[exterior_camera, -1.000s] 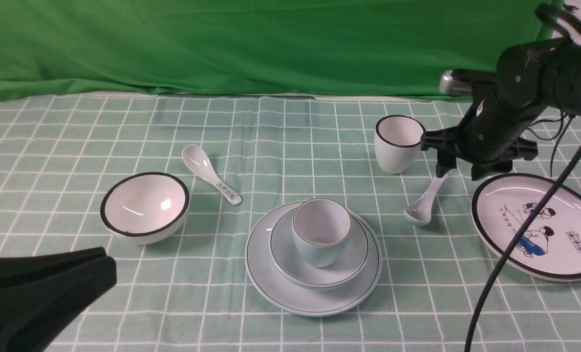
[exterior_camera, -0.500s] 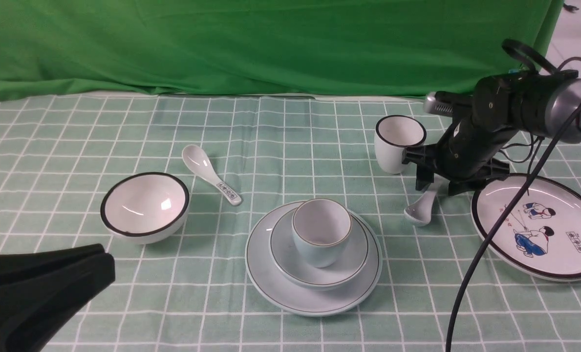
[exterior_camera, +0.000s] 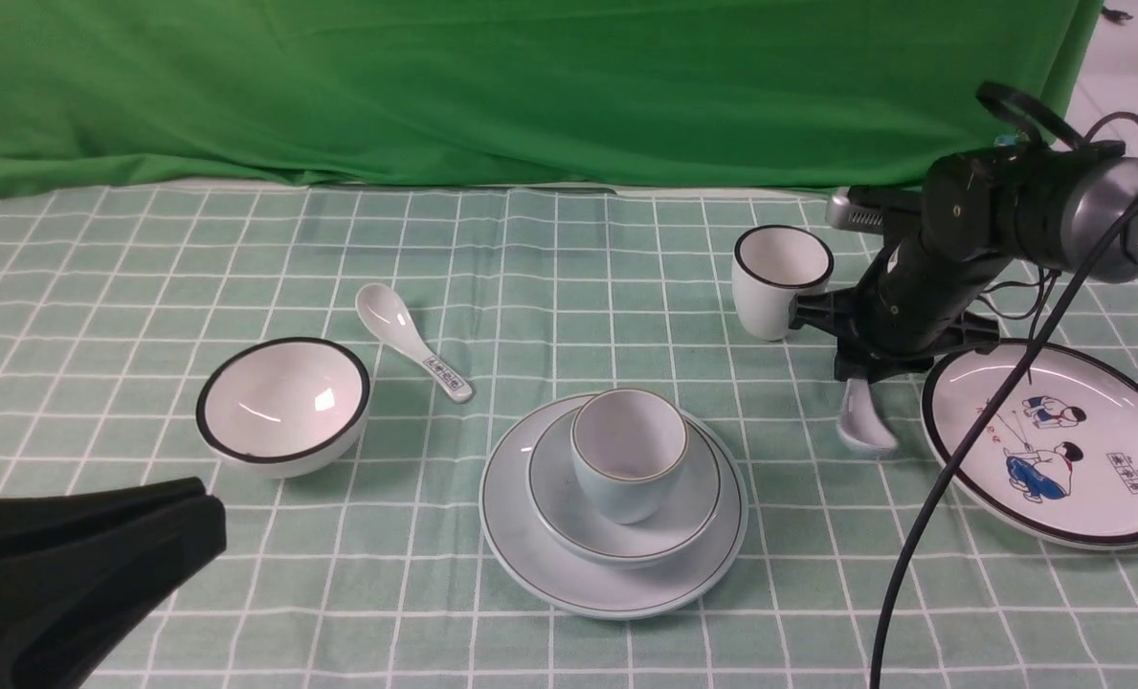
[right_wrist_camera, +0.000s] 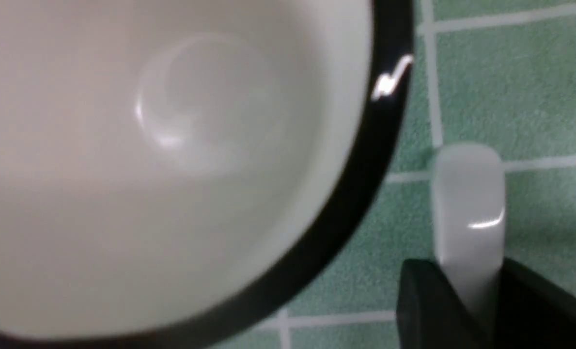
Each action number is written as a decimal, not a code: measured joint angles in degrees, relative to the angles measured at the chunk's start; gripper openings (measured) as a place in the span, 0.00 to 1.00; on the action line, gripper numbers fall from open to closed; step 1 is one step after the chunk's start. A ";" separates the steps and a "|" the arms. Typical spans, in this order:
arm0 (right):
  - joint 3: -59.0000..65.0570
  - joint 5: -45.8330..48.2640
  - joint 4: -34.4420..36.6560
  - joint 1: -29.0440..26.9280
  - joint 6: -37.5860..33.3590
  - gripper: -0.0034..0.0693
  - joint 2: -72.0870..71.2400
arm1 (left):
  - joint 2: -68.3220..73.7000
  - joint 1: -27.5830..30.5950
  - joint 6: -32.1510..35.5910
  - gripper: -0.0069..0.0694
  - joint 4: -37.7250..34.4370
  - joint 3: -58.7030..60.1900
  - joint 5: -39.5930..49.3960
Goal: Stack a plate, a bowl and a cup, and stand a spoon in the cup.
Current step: Use the right arm to grab a blue soup spoon, then use the right arm to put the blue soup spoon into the blue teacup in the middle
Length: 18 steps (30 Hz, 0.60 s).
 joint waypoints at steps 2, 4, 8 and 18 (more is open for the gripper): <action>0.00 1.96 0.62 0.38 -1.51 0.28 -0.80 | 0.00 0.00 0.00 0.11 0.00 0.00 0.05; 0.05 4.72 0.62 0.87 -3.17 0.28 -2.23 | 0.00 0.00 0.00 0.11 0.00 0.00 0.27; 0.23 8.47 1.05 1.48 -6.01 0.28 -5.66 | 0.00 0.00 0.00 0.11 0.00 0.00 0.44; 21.47 -2.94 0.62 10.65 -14.85 0.28 -33.22 | 0.00 0.00 0.00 0.11 0.00 0.00 0.44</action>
